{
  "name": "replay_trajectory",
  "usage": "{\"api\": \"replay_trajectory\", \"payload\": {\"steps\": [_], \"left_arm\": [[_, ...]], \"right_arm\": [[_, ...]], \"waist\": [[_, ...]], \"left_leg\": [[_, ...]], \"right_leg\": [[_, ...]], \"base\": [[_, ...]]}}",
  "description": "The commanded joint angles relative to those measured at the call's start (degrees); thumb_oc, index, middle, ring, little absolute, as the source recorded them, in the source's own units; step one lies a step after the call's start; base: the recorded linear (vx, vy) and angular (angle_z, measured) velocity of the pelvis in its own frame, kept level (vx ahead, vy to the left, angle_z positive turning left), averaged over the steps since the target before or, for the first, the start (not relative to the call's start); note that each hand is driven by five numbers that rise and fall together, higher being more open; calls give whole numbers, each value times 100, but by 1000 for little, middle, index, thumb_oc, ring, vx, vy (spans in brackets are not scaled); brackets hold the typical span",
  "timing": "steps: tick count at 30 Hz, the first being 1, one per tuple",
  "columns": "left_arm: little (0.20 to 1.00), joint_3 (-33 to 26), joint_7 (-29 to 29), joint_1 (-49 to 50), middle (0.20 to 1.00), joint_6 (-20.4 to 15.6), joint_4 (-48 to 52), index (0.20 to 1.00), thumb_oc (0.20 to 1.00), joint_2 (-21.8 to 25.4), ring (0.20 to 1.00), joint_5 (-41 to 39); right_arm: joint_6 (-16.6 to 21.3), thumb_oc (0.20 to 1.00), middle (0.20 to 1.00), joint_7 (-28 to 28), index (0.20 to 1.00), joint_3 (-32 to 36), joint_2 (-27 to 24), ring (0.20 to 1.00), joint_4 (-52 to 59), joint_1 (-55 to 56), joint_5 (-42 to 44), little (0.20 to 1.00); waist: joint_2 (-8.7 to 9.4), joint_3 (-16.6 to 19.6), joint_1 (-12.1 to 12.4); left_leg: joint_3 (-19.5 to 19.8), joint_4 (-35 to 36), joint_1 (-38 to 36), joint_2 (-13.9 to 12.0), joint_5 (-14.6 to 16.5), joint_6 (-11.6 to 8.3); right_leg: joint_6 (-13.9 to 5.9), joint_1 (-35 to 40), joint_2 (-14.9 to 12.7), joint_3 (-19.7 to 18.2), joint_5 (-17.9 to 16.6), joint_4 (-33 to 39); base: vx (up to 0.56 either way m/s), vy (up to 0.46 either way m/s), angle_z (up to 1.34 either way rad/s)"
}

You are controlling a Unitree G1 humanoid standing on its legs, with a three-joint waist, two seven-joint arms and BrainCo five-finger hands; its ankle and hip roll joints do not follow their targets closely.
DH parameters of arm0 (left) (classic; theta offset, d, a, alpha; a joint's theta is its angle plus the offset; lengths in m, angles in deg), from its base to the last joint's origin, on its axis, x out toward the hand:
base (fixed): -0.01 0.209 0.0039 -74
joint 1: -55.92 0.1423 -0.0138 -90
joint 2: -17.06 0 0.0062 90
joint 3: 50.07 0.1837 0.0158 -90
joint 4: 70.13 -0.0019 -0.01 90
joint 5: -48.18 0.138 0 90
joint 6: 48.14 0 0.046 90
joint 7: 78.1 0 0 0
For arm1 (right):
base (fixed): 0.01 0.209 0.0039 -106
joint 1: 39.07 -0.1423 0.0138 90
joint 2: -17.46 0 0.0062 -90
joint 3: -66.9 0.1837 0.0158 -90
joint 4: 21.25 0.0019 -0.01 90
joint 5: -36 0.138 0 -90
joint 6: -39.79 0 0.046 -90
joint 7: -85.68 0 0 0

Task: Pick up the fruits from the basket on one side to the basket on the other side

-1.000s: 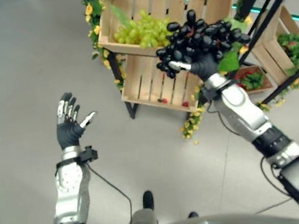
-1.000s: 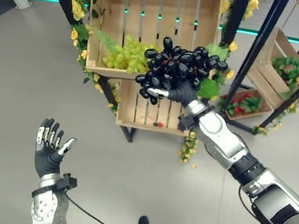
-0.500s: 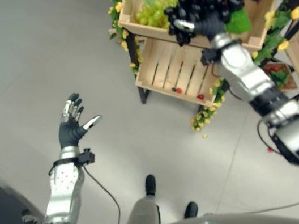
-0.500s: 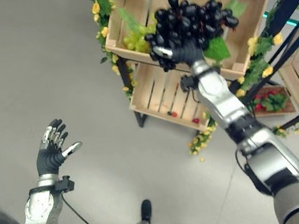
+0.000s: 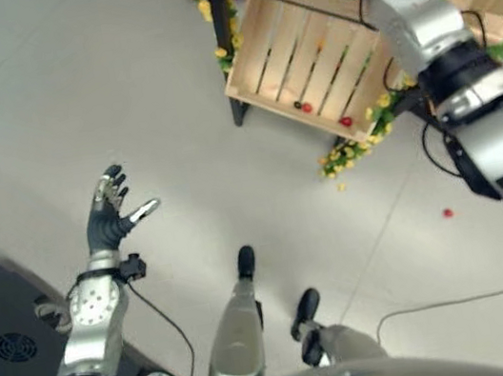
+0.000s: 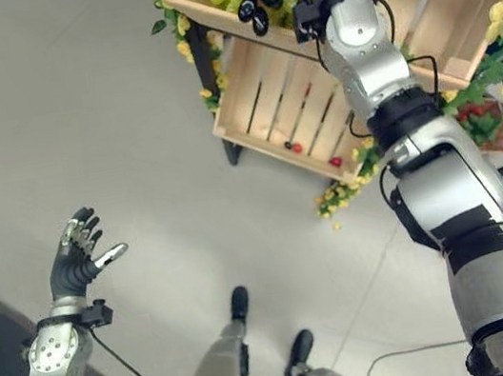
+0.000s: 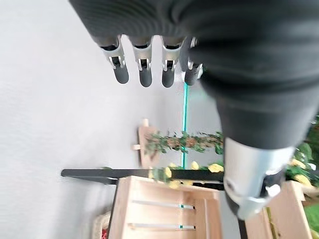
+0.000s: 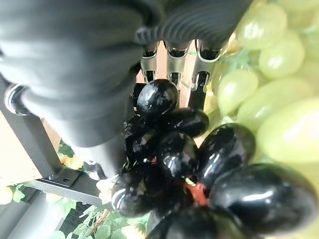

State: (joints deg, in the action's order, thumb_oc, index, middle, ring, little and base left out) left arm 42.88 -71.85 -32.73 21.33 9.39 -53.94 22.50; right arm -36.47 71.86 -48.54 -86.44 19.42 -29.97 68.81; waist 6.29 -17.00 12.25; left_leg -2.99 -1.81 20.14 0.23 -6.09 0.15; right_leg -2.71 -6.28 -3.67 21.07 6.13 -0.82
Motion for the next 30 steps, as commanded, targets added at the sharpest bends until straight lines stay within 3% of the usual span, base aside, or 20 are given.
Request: {"api": "replay_trajectory", "payload": {"steps": [1,16,22,23,24,25,26,27,30], "left_arm": [[1000,-237,99,41,1000,-324,433,1000,1000,309,1000,-30],[1000,-202,213,11,1000,-203,291,1000,1000,315,1000,29],[1000,-167,210,35,1000,-181,281,1000,1000,345,1000,15],[1000,-148,201,47,1000,-176,287,1000,1000,342,1000,-2],[1000,-144,200,47,1000,-179,290,1000,1000,343,1000,-2],[1000,-148,202,46,1000,-177,282,1000,1000,345,1000,-11],[1000,-125,193,40,1000,-174,278,1000,1000,344,1000,-11],[1000,-115,196,38,1000,-165,268,1000,1000,345,1000,-9],[1000,-87,203,46,1000,-164,242,1000,1000,352,1000,-7]], "right_arm": [[254,200,200,-194,200,-116,-152,200,-152,-363,263,200],[471,200,200,-359,200,315,311,200,-239,-523,1325,200],[487,200,200,-467,200,312,163,200,-185,-580,1201,200],[486,200,200,-487,200,287,113,200,-232,-618,1206,200],[489,200,200,-486,200,287,108,200,-236,-619,1207,200],[478,200,200,-493,200,266,69,200,-271,-639,1199,200],[475,200,200,-491,200,262,40,200,-305,-670,1203,200],[471,200,200,-502,200,268,24,200,-343,-678,1216,200],[409,200,200,-566,200,216,-90,200,-590,-735,1143,200]], "waist": [[208,24,146],[247,87,130],[304,129,156],[331,170,150],[321,133,162],[346,174,152],[345,138,167],[363,173,156],[376,151,177]], "left_leg": [[-61,-278,-204,96,663,-160],[57,-164,-299,133,631,-152],[116,-147,-319,133,618,-147],[185,-108,-394,121,749,-182],[134,-133,-332,135,621,-150],[188,-108,-393,126,747,-182],[144,-129,-330,143,618,-148],[202,-92,-393,127,743,-183],[164,-73,-343,148,595,-153]], "right_leg": [[-313,-502,-209,-16,-407,-315],[-281,-454,-216,120,-375,-337],[-288,-403,-224,174,-372,-318],[-320,-344,-192,112,-256,-308],[-286,-388,-220,193,-362,-311],[-320,-337,-187,116,-254,-304],[-287,-380,-213,201,-361,-302],[-320,-335,-183,120,-257,-292],[-289,-371,-204,235,-363,-274]], "base": [[0,0,0],[4,-2,1],[35,-22,7],[0,0,0],[116,-44,5],[-71,12,9],[111,-43,10],[-71,13,9],[22,-7,6]]}}
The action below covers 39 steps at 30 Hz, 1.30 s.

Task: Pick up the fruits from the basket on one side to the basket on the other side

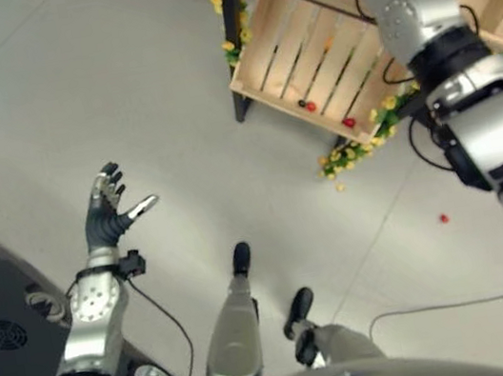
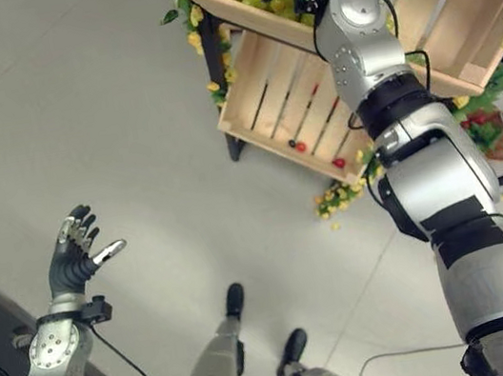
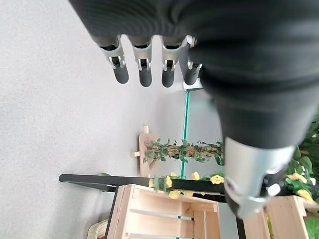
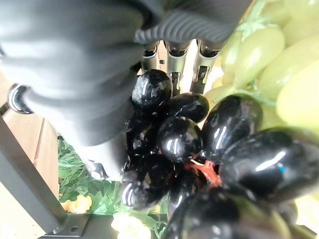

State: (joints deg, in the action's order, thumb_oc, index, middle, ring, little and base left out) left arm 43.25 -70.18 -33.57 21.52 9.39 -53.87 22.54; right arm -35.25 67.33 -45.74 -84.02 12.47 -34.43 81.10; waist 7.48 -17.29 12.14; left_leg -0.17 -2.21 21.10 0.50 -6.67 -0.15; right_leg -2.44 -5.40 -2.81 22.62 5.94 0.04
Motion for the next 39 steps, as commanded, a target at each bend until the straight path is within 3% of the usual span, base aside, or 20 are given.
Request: {"api": "replay_trajectory", "payload": {"steps": [1,2,3,4,5,8,9,10,12,21,27,39], "left_arm": [[1000,-123,46,127,1000,-180,233,1000,1000,356,1000,-6],[1000,-119,55,126,1000,-166,233,1000,1000,352,1000,-8],[1000,-107,64,127,1000,-154,241,1000,1000,346,1000,-2],[1000,-99,74,127,1000,-148,260,1000,1000,352,1000,0],[1000,-85,83,114,1000,-134,253,1000,1000,343,1000,7],[1000,-23,109,63,1000,-122,190,1000,1000,344,1000,42],[1000,-19,108,63,1000,-124,193,1000,1000,346,1000,43],[1000,13,124,43,1000,-101,214,1000,1000,317,1000,34],[1000,43,159,42,1000,-70,179,1000,1000,317,1000,65],[1000,136,263,33,1000,174,127,1000,1000,347,1000,215],[1000,218,246,28,1000,324,127,1000,1000,339,1000,296],[1000,438,169,76,1000,388,56,1000,1000,81,1000,282]], "right_arm": [[270,200,200,-116,200,-83,-355,200,34,-301,-111,200],[241,200,200,-146,200,-86,-376,200,-26,-303,-129,200],[250,357,357,-192,357,-37,-362,357,-58,-280,-91,357],[246,758,758,-190,758,-35,-337,758,-100,-275,-62,758],[252,1000,1000,-188,1000,0,-321,1000,-122,-251,13,1000],[290,1000,1000,-198,1000,117,-252,1000,-165,-221,278,1000],[294,1000,1000,-194,1000,120,-257,1000,-169,-220,283,1000],[389,1000,1000,-188,1000,290,-183,1000,-108,-148,678,1000],[404,1000,1000,-202,1000,397,-123,1000,-178,-133,817,1000],[190,1000,1000,-496,1000,719,430,1000,-860,-190,1323,1000],[277,1000,1000,-630,1000,1203,672,1000,-886,29,1903,1000],[1326,1000,1000,-503,1000,2241,1111,1000,964,1302,2658,1000]], "waist": [[260,182,189],[263,188,185],[262,190,182],[259,189,185],[254,193,180],[250,235,165],[241,199,180],[236,250,168],[221,230,175],[246,344,171],[251,438,209],[165,629,280]], "left_leg": [[-112,-13,-441,121,643,-123],[-105,4,-446,122,637,-123],[-101,27,-458,127,633,-122],[-101,31,-460,128,629,-123],[-101,33,-458,129,629,-122],[-51,68,-525,124,760,-148],[-104,39,-463,137,636,-116],[-41,90,-536,132,762,-142],[-84,78,-478,151,628,-110],[-61,114,-591,165,659,-99],[-19,118,-697,191,706,-94],[53,226,-994,267,732,-91]], "right_leg": [[-316,-457,-288,82,-342,-354],[-317,-454,-287,87,-342,-348],[-320,-448,-283,86,-339,-340],[-321,-444,-283,88,-340,-340],[-324,-447,-281,79,-337,-345],[-358,-408,-264,-18,-226,-352],[-325,-453,-292,65,-330,-359],[-362,-411,-265,-24,-215,-364],[-330,-453,-298,61,-320,-374],[-311,-352,-280,48,-297,-365],[-314,-205,-271,79,-276,-315],[-305,129,-273,183,-241,-197]], "base": [[-73,25,7],[26,-2,9],[27,0,5],[26,5,3],[23,5,3],[37,-7,0],[115,-20,1],[-63,34,1],[-23,22,0],[0,0,0],[0,0,0],[20,7,4]]}}
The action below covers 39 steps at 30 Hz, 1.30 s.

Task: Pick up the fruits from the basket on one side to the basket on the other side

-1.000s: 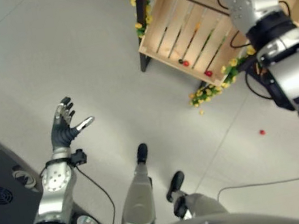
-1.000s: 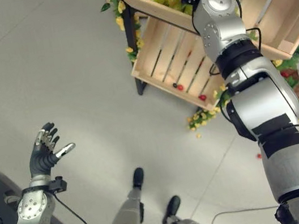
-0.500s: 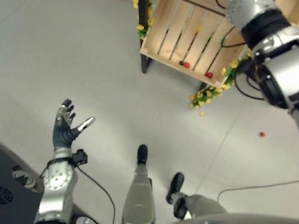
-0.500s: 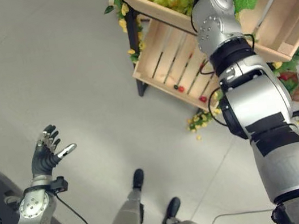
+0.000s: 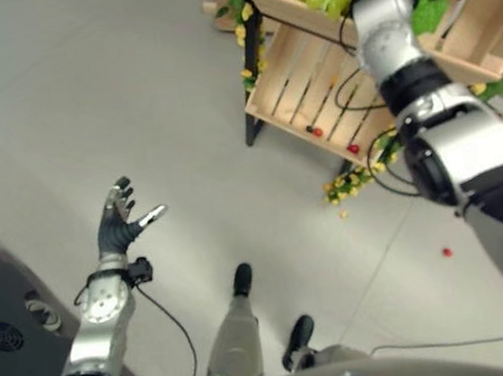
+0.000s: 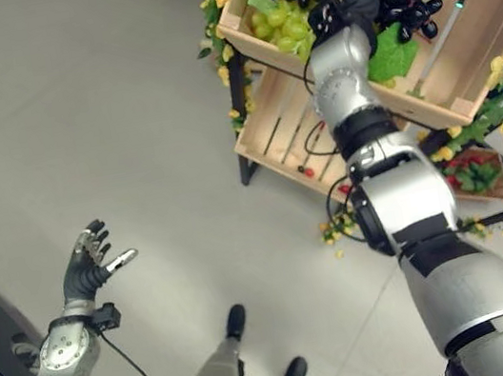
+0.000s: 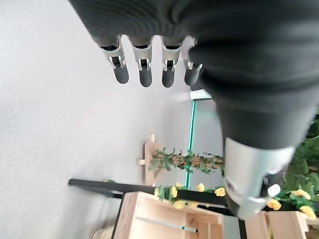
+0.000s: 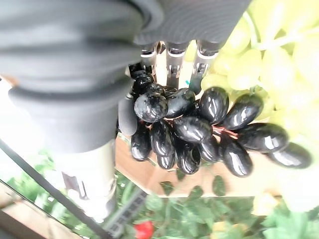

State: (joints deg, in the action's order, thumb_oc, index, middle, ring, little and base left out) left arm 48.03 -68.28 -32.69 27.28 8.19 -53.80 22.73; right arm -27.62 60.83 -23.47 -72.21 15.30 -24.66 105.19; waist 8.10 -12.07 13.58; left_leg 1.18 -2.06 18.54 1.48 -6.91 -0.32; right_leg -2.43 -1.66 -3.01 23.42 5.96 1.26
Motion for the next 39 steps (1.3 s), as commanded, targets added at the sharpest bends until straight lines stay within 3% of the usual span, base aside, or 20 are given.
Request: {"api": "replay_trajectory", "payload": {"steps": [1,4,5,6,10,15,20,31,39], "left_arm": [[1000,-17,-25,5,1000,-179,153,1000,1000,44,1000,269],[1000,27,-59,29,1000,-197,122,1000,1000,-50,1000,286],[1000,49,-32,26,1000,-201,111,1000,1000,-87,1000,284],[1000,52,-30,34,1000,-201,111,1000,1000,-88,1000,285],[1000,120,139,101,1000,-100,146,1000,1000,-130,1000,387],[1000,182,214,190,1000,33,233,1000,1000,-87,1000,594],[1000,136,209,277,1000,68,313,1000,1000,-44,1000,668],[1000,-30,279,440,1000,97,380,1000,1000,-113,1000,726],[1000,-120,305,533,1000,45,396,1000,1000,-207,1000,622]], "right_arm": [[687,1000,1000,168,1000,88,-2,1000,936,490,223,1000],[1013,1000,1000,354,1000,243,244,1000,1774,964,210,1000],[1282,1000,1000,271,1000,287,318,1000,2093,1142,148,1000],[1287,1000,1000,233,1000,280,333,1000,2132,1170,114,1000],[1544,1000,1000,-464,1000,107,779,1000,3129,1467,-715,1000],[1351,1000,1000,-1219,1000,-25,842,1000,3758,1455,-1469,1000],[1249,1000,1000,-1381,1000,-155,701,1000,4127,1433,-1831,1000],[874,1000,1000,-1051,1000,-861,495,1000,5300,1627,-2608,1000],[940,1000,1000,-814,1000,-830,421,1000,5408,1605,-2490,1000]], "waist": [[90,130,137],[52,177,140],[31,192,131],[30,198,130],[-31,243,103],[-63,305,102],[-42,353,97],[-3,394,-10],[21,423,-64]], "left_leg": [[-81,223,-764,177,756,-74],[-81,254,-828,196,760,-68],[-82,268,-858,206,761,-61],[-82,271,-864,206,760,-61],[-90,293,-935,208,766,-41],[-95,328,-986,208,763,-39],[-91,360,-1027,217,751,-43],[-191,393,-1149,186,775,-27],[-243,432,-1206,172,788,-16]], "right_leg": [[-307,-220,-256,109,-241,-308],[-316,-163,-260,123,-241,-278],[-316,-138,-262,128,-237,-271],[-316,-133,-262,128,-237,-270],[-312,-92,-271,95,-253,-260],[-301,-51,-273,100,-236,-237],[-293,2,-270,125,-234,-206],[-283,43,-256,41,-240,-210],[-289,51,-242,-12,-238,-201]], "base": [[19,16,8],[33,18,6],[28,10,3],[0,0,0],[0,0,0],[0,0,0],[0,0,0],[1,0,-1],[10,2,-6]]}}
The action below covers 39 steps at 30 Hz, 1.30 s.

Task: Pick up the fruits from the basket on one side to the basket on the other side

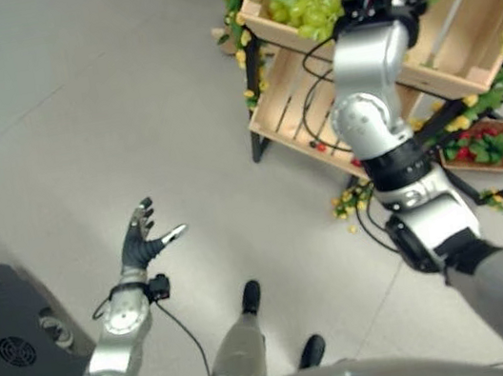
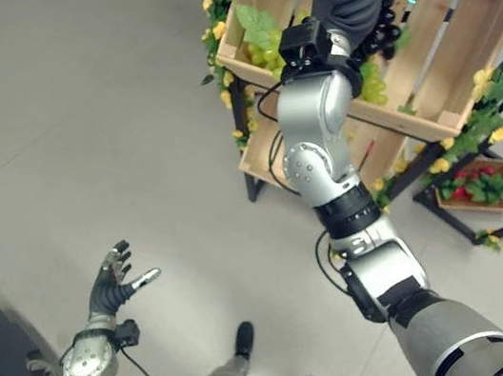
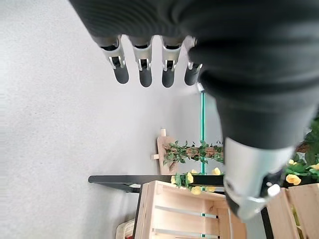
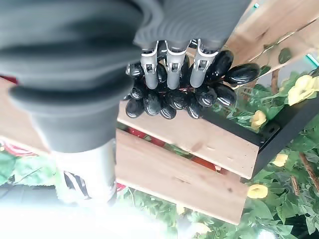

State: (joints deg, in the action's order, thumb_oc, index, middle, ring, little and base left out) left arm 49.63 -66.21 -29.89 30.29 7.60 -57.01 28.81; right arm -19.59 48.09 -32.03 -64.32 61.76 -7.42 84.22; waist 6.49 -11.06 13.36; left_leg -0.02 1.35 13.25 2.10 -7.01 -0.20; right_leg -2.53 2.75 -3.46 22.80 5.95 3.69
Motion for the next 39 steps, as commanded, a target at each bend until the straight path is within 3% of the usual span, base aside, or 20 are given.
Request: {"api": "replay_trajectory", "payload": {"steps": [1,6,12,17,22,28,31,33,34,36,39], "left_arm": [[1000,-289,95,271,1000,-261,457,1000,1000,113,1000,-5],[1000,-252,81,276,1000,-256,359,1000,1000,121,1000,-41],[1000,-163,78,222,1000,-231,370,1000,1000,194,1000,-70],[1000,-134,113,123,1000,-259,369,1000,1000,235,1000,-100],[1000,-180,152,146,1000,-258,452,1000,1000,241,1000,-161],[1000,-258,183,178,1000,-315,420,1000,1000,195,1000,-240],[1000,-352,116,210,1000,-414,408,1000,1000,212,1000,-224],[1000,-387,52,225,1000,-459,457,1000,1000,227,1000,-213],[1000,-400,5,221,1000,-464,446,1000,1000,250,1000,-254],[1000,-462,-69,231,1000,-495,468,1000,1000,263,1000,-298],[1000,-547,-102,237,1000,-488,477,1000,1000,273,1000,-322]], "right_arm": [[160,1000,1000,434,1000,47,-369,1000,709,-146,-376,1000],[250,1000,1000,323,1000,170,-324,1000,232,-189,-108,1000],[228,1000,1000,-207,1000,475,-354,1000,-819,-292,251,1000],[-269,1000,1000,-592,1000,341,-661,1000,-1391,-440,-193,1000],[-402,1000,1000,-531,1000,219,-782,1000,-1676,-617,-95,1000],[-1049,1000,1000,-337,1000,-201,-1223,1000,-2073,-868,-898,1000],[-2059,1000,1000,222,1000,-978,-1980,1000,-2730,-1222,-2254,1000],[-2482,1000,1000,233,1000,-1384,-2294,1000,-3514,-1476,-3070,1000],[-2668,1000,1000,516,1000,-1637,-2443,1000,-3871,-1601,-3395,1000],[-2836,1000,1000,597,1000,-1965,-2617,1000,-4244,-1898,-3756,1000],[-2626,1000,1000,650,1000,-2049,-2695,1000,-3933,-1971,-3729,1000]], "waist": [[184,322,-45],[182,327,-51],[148,308,-20],[140,256,-16],[157,238,-57],[179,218,-151],[212,199,-204],[228,201,-222],[251,208,-223],[279,228,-226],[296,245,-280]], "left_leg": [[-129,93,-677,108,802,-27],[-152,101,-693,107,816,-24],[-129,81,-677,116,830,-20],[-117,73,-654,108,824,-25],[-136,58,-644,100,835,-23],[-194,43,-659,84,843,-19],[-227,39,-659,66,834,-27],[-231,45,-662,56,830,-29],[-227,42,-654,56,826,-31],[-228,47,-666,45,824,-40],[-228,55,-685,37,822,-43]], "right_leg": [[-280,-389,-196,56,-237,-446],[-278,-391,-195,32,-230,-459],[-275,-400,-198,13,-221,-474],[-273,-430,-196,-4,-215,-490],[-271,-449,-194,-22,-216,-512],[-272,-476,-175,-105,-233,-527],[-276,-489,-169,-126,-244,-536],[-279,-483,-162,-136,-254,-535],[-279,-481,-161,-139,-257,-533],[-284,-469,-152,-124,-265,-518],[-294,-460,-139,-150,-265,-513]], "base": [[0,0,0],[0,0,0],[0,0,0],[0,0,0],[0,0,0],[-2,0,-1],[-25,13,-6],[-22,6,-5],[-18,2,-3],[0,0,0],[0,0,0]]}}
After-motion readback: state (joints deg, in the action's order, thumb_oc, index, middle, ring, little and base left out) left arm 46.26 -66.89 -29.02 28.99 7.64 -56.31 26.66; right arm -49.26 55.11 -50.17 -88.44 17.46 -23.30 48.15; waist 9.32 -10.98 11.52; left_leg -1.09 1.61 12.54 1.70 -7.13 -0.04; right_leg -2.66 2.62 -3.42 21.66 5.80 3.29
